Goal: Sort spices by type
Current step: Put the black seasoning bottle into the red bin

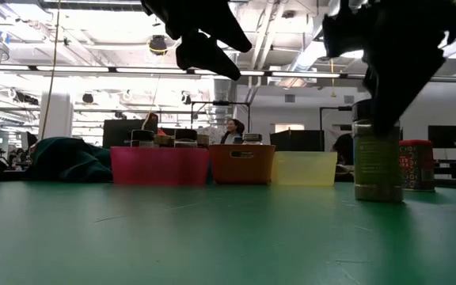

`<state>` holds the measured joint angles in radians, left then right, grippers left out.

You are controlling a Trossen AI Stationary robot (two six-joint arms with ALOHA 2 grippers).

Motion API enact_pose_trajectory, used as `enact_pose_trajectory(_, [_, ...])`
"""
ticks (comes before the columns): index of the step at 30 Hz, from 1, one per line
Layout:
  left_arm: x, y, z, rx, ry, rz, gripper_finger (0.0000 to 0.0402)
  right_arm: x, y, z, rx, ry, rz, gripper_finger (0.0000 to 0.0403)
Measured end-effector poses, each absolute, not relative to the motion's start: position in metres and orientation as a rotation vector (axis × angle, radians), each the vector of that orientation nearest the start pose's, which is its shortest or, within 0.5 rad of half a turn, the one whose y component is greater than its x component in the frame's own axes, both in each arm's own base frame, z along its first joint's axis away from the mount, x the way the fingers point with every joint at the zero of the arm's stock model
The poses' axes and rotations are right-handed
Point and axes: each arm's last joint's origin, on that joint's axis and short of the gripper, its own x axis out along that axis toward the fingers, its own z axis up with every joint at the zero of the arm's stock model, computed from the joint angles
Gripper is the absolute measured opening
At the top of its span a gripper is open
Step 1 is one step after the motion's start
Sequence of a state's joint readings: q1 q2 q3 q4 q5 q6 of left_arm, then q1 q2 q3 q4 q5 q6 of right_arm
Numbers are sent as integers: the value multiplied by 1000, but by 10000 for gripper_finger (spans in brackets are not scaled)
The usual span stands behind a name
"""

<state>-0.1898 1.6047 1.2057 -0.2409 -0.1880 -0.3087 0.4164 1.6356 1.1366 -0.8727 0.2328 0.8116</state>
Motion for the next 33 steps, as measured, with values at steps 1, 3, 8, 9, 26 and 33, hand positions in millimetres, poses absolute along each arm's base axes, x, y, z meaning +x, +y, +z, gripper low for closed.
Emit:
enact_pose_trajectory(1, [350,-62,270,-179,619,95,283,278,116,206,257,1255,-369,265])
enact_pose_trajectory(3, [350,-62,270,-179,618,95,283,281,117,203,262,1249,-363,261])
enact_pose_trajectory(8, [350,-62,270,-178,627,96,283,286,118,204,288,1207,-346,230])
enact_pose_trajectory(9, [349,-62,269,-177,633,96,283,286,117,205,290,1202,-345,225])
enact_pose_trajectory(26, [345,-58,288,-205,755,34,283,295,112,211,331,1141,-340,223])
enact_pose_trajectory(33, [318,-49,330,-198,612,147,283,310,107,237,310,1081,-294,224])
